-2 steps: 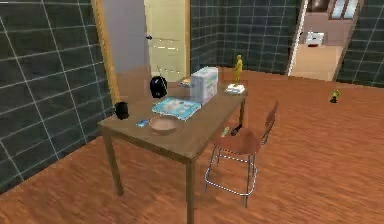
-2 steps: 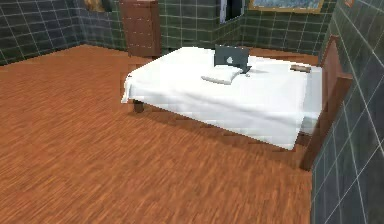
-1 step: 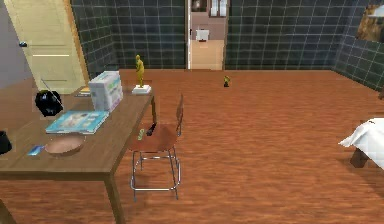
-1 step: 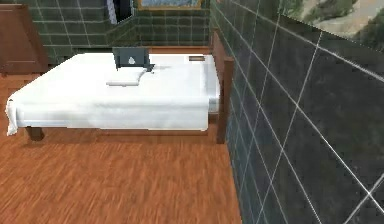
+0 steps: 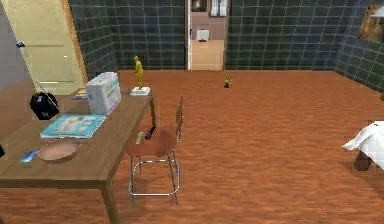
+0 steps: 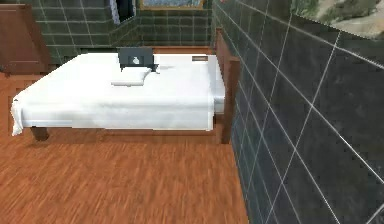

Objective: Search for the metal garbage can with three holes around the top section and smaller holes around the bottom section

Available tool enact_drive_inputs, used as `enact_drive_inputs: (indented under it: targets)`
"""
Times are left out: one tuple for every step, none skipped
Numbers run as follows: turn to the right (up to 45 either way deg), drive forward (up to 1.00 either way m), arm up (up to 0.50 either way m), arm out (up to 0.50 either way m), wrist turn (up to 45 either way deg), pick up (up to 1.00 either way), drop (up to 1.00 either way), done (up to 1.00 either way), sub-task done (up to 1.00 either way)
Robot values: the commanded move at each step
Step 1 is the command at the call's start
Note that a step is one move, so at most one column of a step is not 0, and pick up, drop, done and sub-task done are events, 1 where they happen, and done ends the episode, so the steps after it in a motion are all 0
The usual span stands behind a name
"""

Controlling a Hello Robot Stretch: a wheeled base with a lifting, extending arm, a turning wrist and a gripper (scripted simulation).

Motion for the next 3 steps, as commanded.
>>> enact_drive_inputs:
  targets:
    - [-45.0, 0.00, 0.00, 0.00, 0.0, 0.00, 0.00, 0.00, 0.00]
    - [-24.0, 0.00, 0.00, 0.00, 0.0, 0.00, 0.00, 0.00, 0.00]
    - [0.0, 0.30, 0.00, 0.00, 0.0, 0.00, 0.00, 0.00, 0.00]
